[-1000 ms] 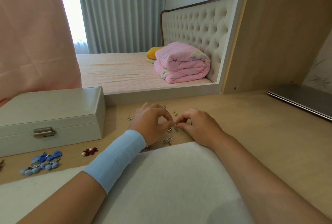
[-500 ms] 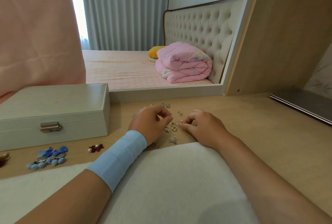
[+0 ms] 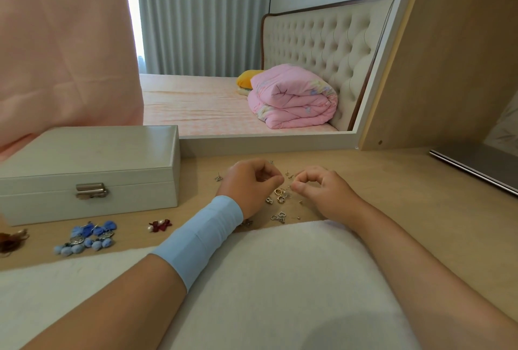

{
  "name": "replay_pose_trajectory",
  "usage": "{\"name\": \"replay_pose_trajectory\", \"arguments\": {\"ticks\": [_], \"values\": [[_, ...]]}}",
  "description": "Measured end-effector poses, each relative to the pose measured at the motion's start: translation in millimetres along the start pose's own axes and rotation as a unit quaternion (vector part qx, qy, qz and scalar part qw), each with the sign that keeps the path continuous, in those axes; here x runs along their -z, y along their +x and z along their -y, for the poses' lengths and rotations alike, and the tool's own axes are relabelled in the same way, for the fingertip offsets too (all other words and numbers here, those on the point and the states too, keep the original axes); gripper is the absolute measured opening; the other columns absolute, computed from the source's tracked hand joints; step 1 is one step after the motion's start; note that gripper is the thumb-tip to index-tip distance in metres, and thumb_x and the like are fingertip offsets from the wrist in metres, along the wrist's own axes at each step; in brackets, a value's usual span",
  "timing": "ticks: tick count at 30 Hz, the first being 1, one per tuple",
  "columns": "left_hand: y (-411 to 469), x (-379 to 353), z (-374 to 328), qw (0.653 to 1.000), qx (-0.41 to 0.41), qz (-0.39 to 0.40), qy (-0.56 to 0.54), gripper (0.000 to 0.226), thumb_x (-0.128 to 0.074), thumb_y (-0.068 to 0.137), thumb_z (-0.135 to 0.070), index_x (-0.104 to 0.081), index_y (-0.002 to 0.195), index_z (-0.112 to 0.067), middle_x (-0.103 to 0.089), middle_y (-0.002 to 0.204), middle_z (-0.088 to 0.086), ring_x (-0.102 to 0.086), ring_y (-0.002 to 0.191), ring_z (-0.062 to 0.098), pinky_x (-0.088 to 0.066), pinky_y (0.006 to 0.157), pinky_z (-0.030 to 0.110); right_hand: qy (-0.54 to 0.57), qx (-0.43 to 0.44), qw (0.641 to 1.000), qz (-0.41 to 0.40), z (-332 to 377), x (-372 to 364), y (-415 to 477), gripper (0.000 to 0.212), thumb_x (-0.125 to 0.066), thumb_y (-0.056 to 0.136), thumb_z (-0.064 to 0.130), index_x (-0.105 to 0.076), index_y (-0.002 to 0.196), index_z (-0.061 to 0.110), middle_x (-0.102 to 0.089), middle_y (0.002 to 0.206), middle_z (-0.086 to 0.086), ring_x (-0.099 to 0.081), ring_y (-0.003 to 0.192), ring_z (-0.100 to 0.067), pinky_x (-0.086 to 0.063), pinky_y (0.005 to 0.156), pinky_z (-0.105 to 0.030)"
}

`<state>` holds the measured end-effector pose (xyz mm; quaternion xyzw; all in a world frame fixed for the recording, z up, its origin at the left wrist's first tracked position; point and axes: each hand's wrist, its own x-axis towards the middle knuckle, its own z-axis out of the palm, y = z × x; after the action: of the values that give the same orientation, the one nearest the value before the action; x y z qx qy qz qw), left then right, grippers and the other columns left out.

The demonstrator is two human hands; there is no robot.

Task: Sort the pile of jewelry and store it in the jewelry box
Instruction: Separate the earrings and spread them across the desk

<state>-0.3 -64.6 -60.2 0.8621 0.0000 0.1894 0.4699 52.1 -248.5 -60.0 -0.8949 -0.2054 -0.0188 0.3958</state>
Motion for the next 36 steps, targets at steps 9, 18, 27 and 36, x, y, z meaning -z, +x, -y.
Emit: {"name": "replay_pose_trajectory", "arguments": {"ticks": [9,18,27,36], "values": [[1,9,4,0.997,-0.015,0.000,0.071,0.010,-0.071,0.087,-0.032,-0.069,0.077,-0.033,-0.066,0.077,-0.019,-0.059,0.078,0.002,-0.052,0.079,0.028,-0.074,0.033,0.996,0.033,0,21,-12,0.008,-0.077,0.085,0.039,-0.075,0.078,0.037,-0.064,0.107,0.019,-0.050,0.113,-0.008,-0.035,0.105,-0.037],[1,10,5,0.999,-0.011,-0.005,0.039,0.010,-0.069,0.089,-0.029,-0.074,0.088,-0.038,-0.067,0.079,-0.020,-0.057,0.075,0.003,-0.043,0.071,0.016,-0.148,0.068,0.979,0.124,14,17,-15,0.006,-0.083,0.080,0.028,-0.080,0.079,0.033,-0.068,0.084,0.016,-0.056,0.069,0.008,-0.039,0.065,-0.013],[3,9,6,1.000,-0.008,0.009,0.024,0.009,-0.069,0.088,-0.026,-0.073,0.084,-0.034,-0.070,0.075,-0.020,-0.057,0.070,0.002,-0.048,0.076,0.023,-0.170,0.042,0.974,0.147,14,28,-18,0.005,-0.080,0.084,0.028,-0.081,0.088,0.031,-0.071,0.083,0.019,-0.056,0.073,0.015,-0.039,0.065,-0.011],[9,18,0,0.999,-0.025,-0.006,-0.027,0.010,-0.074,0.085,-0.024,-0.072,0.079,-0.032,-0.068,0.073,-0.016,-0.055,0.062,0.004,-0.052,0.070,0.023,-0.133,0.070,0.986,0.067,9,22,-16,0.009,-0.074,0.090,0.023,-0.075,0.085,0.031,-0.069,0.084,0.017,-0.058,0.073,0.004,-0.045,0.073,-0.021]]}}
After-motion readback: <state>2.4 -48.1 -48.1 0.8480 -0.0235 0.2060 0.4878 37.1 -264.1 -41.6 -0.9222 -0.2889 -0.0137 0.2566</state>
